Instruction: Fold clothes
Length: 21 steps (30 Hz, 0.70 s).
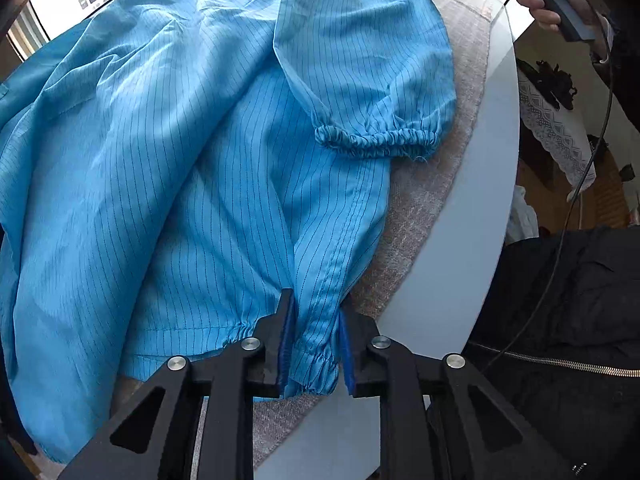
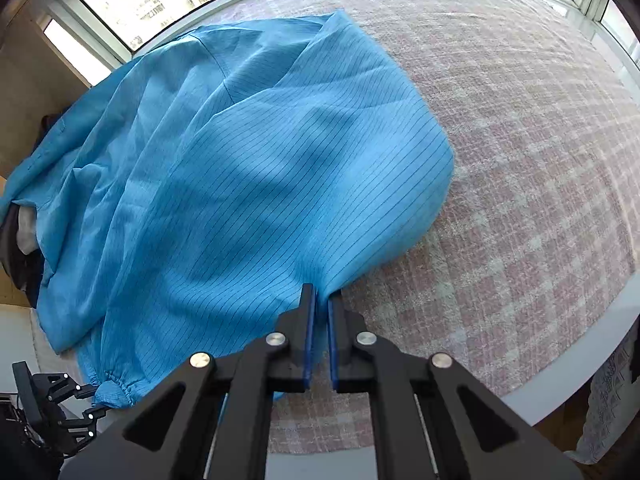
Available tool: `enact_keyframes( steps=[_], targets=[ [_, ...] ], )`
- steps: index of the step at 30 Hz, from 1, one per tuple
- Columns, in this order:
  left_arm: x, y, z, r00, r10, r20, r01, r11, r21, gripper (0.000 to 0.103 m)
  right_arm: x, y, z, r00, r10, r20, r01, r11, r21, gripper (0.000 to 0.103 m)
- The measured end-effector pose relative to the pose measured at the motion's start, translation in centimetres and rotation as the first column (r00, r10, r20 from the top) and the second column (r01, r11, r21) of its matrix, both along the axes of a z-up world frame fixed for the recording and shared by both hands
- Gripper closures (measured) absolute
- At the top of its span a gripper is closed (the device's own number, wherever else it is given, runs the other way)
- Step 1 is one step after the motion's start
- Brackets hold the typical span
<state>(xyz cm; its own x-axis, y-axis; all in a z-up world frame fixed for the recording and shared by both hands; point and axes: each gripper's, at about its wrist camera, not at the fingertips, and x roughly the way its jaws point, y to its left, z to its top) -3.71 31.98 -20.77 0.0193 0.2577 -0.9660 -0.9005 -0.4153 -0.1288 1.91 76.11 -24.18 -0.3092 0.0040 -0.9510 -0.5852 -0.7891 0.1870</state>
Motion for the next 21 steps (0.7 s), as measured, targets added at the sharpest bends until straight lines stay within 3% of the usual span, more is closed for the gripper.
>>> enact_keyframes(
  steps=[4,6,11,17,20,21],
  targets=[
    [0.0,0.2,1.5,0.994,0.061,0.09,-0.069,0.994,0.081,0.094,-0.4,1.6,1.6,0.998,-0.013,-0.067,0.014,1.0,0.019,0.098],
    [0.6,0.8,2.8,0.985,0.072,0.156,-0.095,0.986,0.14,0.094,-1.7,1.8,4.5,0.996,-0.022,-0.083,0.027,0.998,0.055,0.099],
    [6.5,5.7,6.6,0.965,-0.093,0.246,0.024,0.962,0.271,0.094,-2.0,6.7,10.4,0.991,-0.093,-0.099,0.112,0.973,0.2,0.099],
    [13.6,14.1,8.0,0.862,-0.312,0.4,0.154,0.912,0.379,0.094,2.0,14.8,16.3,0.977,-0.197,-0.079,0.212,0.891,0.401,0.099],
    [15.2,17.7,8.9,0.81,-0.362,0.462,0.164,0.895,0.414,0.09,1.8,17.0,15.6,0.973,-0.231,0.003,0.209,0.887,0.412,0.098],
    [15.3,18.0,9.1,0.815,-0.35,0.463,0.166,0.905,0.391,0.079,1.0,17.0,14.5,0.975,-0.21,0.074,0.164,0.902,0.399,0.096]
  ],
)
